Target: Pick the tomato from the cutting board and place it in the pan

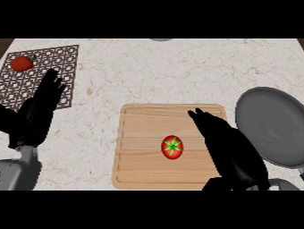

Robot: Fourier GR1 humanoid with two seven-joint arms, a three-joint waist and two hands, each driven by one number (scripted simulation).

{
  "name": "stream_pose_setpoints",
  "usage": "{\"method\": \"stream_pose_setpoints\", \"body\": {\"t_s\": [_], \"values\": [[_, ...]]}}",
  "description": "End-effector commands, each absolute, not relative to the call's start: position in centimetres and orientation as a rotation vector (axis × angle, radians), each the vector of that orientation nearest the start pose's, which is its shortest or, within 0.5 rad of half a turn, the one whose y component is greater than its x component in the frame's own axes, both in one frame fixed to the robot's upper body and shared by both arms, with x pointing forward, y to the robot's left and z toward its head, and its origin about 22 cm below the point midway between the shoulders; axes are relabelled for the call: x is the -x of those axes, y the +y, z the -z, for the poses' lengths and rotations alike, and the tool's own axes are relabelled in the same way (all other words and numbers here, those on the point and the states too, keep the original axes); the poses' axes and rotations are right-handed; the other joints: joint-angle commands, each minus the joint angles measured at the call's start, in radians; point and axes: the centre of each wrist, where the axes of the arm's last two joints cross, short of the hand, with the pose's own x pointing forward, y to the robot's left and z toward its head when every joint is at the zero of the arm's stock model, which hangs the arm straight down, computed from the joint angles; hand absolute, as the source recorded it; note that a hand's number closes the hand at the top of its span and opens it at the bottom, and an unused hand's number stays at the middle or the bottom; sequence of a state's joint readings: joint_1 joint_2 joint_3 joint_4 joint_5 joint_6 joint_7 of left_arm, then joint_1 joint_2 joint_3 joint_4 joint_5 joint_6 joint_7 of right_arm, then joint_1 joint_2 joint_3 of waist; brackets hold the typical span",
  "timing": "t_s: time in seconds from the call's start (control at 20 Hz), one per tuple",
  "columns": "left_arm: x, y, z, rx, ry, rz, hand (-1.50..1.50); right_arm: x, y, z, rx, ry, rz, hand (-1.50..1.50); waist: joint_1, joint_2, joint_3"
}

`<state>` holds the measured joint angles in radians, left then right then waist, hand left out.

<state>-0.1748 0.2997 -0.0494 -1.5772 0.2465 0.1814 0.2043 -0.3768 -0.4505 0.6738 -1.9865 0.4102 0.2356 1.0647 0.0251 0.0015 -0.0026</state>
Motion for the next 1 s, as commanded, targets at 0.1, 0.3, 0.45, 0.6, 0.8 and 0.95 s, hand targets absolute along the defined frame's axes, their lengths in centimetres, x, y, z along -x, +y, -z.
{"method": "stream_pose_setpoints", "body": {"t_s": [0.1, 0.3, 0.45, 0.6, 0.8, 0.95], "values": [[-28.4, 27.5, -5.3, -0.092, -1.523, -0.032, 0.00, -22.0, -10.0, -14.2, 0.711, -0.941, -1.300, -1.50, -0.017, -0.002, 0.000], [-28.7, 28.3, -6.0, -0.110, -1.509, -0.046, 0.00, -21.5, -9.0, -12.9, 0.827, -0.871, -1.373, -1.50, -0.022, -0.004, -0.001], [-27.6, 26.4, -4.7, -0.085, -1.511, -0.031, 0.00, -21.0, -6.8, -12.8, 0.877, -0.870, -1.384, -1.50, -0.017, -0.007, -0.001], [-28.7, 27.9, -5.8, -0.095, -1.500, -0.045, 0.00, -21.2, -5.2, -14.0, 0.867, -0.884, -1.381, -1.50, -0.023, -0.005, 0.000], [-27.9, 27.6, -5.3, -0.090, -1.510, -0.044, 0.00, -23.6, -4.2, -14.2, 0.853, -0.914, -1.361, -1.50, -0.018, -0.003, 0.001], [-27.6, 27.2, -5.0, -0.108, -1.517, -0.047, 0.00, -23.4, -4.3, -11.8, 0.849, -0.861, -1.370, -1.50, -0.022, -0.003, 0.001]]}}
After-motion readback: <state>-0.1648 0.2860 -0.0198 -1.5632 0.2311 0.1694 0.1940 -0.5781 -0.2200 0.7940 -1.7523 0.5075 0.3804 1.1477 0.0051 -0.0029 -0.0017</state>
